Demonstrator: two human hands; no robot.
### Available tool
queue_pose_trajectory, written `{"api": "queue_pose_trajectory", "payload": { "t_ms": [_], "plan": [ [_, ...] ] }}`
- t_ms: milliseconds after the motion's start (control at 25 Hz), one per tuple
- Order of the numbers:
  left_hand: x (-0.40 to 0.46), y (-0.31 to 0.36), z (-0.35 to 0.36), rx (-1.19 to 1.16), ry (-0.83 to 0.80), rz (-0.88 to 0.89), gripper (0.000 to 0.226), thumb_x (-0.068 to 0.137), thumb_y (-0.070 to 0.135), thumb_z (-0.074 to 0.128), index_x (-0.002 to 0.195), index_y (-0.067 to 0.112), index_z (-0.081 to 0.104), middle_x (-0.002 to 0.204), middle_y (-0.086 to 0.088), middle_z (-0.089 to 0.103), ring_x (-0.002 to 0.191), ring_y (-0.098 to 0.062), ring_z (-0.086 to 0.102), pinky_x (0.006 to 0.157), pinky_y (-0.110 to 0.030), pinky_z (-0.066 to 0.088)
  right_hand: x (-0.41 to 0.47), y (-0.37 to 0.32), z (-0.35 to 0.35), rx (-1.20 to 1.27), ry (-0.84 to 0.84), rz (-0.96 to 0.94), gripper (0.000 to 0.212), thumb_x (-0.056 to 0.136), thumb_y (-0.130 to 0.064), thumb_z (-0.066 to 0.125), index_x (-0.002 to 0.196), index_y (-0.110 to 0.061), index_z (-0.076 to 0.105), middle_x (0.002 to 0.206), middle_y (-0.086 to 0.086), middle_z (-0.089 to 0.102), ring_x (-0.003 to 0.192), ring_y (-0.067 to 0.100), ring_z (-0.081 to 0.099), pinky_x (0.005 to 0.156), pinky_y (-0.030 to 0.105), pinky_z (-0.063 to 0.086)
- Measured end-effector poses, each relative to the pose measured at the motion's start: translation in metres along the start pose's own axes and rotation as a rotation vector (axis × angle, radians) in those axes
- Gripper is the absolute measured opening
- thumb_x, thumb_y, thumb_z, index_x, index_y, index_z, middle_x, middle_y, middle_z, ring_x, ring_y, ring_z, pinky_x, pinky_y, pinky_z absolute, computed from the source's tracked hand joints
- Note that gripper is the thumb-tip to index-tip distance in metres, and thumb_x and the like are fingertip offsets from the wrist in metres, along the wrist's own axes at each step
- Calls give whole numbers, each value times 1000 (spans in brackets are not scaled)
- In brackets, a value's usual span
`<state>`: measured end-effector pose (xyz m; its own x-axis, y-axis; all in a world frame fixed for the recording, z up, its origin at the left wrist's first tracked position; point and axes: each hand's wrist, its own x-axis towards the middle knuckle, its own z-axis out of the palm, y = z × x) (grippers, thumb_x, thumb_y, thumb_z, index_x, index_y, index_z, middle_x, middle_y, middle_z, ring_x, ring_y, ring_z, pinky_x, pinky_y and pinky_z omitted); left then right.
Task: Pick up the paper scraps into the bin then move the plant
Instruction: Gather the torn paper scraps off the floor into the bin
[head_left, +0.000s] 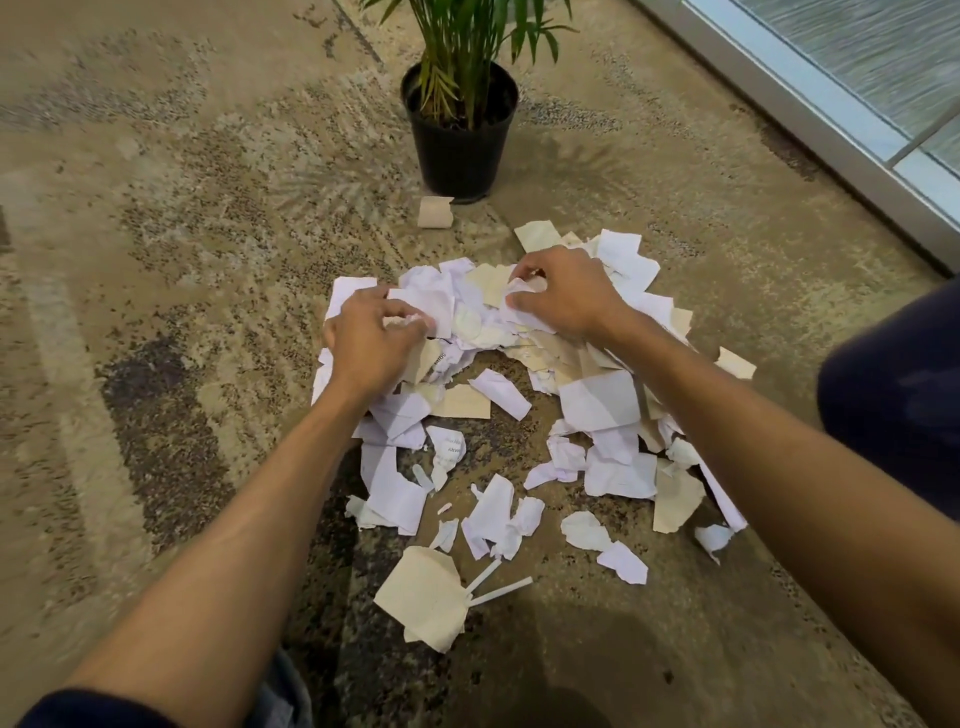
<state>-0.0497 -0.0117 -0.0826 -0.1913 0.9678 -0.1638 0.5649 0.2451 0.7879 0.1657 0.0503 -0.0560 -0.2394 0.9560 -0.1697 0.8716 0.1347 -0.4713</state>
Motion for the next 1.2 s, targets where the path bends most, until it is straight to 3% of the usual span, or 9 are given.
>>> {"api": "queue_pose_trajectory", "payload": {
  "t_ms": [160,280,400,560,720,880,960,1080,1200],
  "plan": [
    [-4,11,4,-119,93,-22,5,74,18,76,78,17,74,92,0,71,95,-21,64,97,-52,44,-13,-3,-5,92,-100,-18,47,79,-26,77,123,-22,59,113,3,65,102,22,61,88,34,49],
    [-5,18,-4,-144,136,-44,14,77,11,76,74,22,69,76,5,69,66,-10,63,69,-35,54,-23,-7,-16,161,-92,-48,44,78,-18,78,120,-16,64,93,3,66,87,24,62,81,38,52],
    [-3,25,-21,-221,169,-71,18,75,10,79,77,24,68,83,7,68,76,-12,65,67,-28,55,-31,-11,-38,347,-8,-76,21,79,-10,78,99,-6,73,89,11,73,80,24,68,80,44,56],
    [-2,35,-47,-463,236,-73,25,71,9,82,87,24,70,82,1,68,75,-12,65,65,-23,55,-29,-18,-49,718,82,6,22,78,-8,80,98,-4,73,89,10,76,80,20,73,70,28,58],
    [1,41,-67,-602,179,-83,19,70,10,83,84,18,73,91,-6,69,77,-14,61,68,-26,52,-27,-29,-18,748,-14,76,20,79,-11,80,94,-1,71,86,11,74,70,10,67,61,19,50],
    [-6,29,-67,-303,-174,-163,24,69,9,81,90,16,72,99,-2,70,91,-19,62,81,-35,51,-28,-29,12,241,-24,21,32,77,-28,82,100,-6,75,106,8,72,96,17,65,81,24,43],
    [-13,19,-56,-31,-283,-140,36,68,9,83,102,13,71,97,-8,66,86,-21,59,76,-34,49,-28,-30,17,15,-22,-4,47,78,-37,79,109,-2,71,116,13,68,109,28,60,91,33,45],
    [-17,11,-43,407,-314,11,59,71,17,83,127,14,61,101,-7,65,89,-20,58,70,-30,44,-31,-30,17,-167,-32,6,49,79,-48,74,113,-12,70,110,12,68,106,32,59,74,33,46],
    [-15,10,-41,619,-320,71,57,74,28,81,126,21,60,109,-4,66,99,-23,59,74,-33,44,-37,-31,14,-157,-47,2,41,80,-42,74,110,-14,72,107,9,70,102,29,61,75,34,49]
  ]
}}
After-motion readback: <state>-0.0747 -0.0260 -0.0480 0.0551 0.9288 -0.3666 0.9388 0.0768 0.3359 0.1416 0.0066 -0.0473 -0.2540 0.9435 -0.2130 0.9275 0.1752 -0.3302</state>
